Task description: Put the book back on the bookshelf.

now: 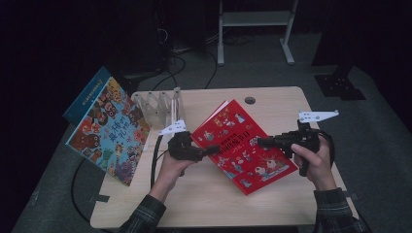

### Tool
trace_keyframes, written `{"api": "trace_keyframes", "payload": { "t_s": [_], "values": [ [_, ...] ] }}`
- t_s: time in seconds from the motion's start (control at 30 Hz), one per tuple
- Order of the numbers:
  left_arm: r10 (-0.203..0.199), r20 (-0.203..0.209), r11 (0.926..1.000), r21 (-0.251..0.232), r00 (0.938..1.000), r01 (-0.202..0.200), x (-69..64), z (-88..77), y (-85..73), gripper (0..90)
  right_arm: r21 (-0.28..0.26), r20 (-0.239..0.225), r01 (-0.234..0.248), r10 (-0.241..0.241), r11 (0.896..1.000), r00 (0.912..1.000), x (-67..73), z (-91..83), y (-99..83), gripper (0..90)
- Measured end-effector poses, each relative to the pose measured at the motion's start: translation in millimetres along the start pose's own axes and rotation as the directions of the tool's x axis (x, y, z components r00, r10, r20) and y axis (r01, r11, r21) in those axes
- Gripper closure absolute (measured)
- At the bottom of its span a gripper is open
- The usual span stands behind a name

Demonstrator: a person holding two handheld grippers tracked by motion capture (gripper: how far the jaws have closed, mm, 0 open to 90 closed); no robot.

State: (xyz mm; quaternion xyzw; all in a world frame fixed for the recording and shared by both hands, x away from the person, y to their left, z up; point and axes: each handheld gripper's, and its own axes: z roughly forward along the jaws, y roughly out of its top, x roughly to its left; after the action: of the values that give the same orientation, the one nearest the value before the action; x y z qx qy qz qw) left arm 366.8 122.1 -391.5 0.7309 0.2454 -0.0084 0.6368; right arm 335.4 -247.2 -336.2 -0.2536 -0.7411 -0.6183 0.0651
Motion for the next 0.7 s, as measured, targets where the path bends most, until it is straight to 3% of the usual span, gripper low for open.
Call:
{"api": "trace_keyframes", "payload": {
  "t_s": [0.17, 0.5, 0.7],
  "values": [
    [0.014, 0.001, 0.9996, -0.026, 0.9999, -0.014, 0.2, -8.2, 8.2, 28.6, 0.015, -0.016, -0.006, 0.006, 1.000, 0.9998, -5.0, 6.1, -4.3, 87.6],
    [0.033, 0.013, 0.9980, -0.055, 0.9994, -0.032, -0.1, -19.1, 19.1, 38.7, 0.108, -0.016, 0.012, -0.010, 0.994, 0.9998, -6.5, 21.8, -12.2, 86.5],
    [0.046, 0.043, 0.9968, -0.068, 0.9980, -0.043, -2.5, -24.1, 25.7, 45.8, 0.143, -0.029, 0.015, -0.011, 0.990, 0.9995, -8.3, 27.4, -16.2, 85.6]
  ]
}}
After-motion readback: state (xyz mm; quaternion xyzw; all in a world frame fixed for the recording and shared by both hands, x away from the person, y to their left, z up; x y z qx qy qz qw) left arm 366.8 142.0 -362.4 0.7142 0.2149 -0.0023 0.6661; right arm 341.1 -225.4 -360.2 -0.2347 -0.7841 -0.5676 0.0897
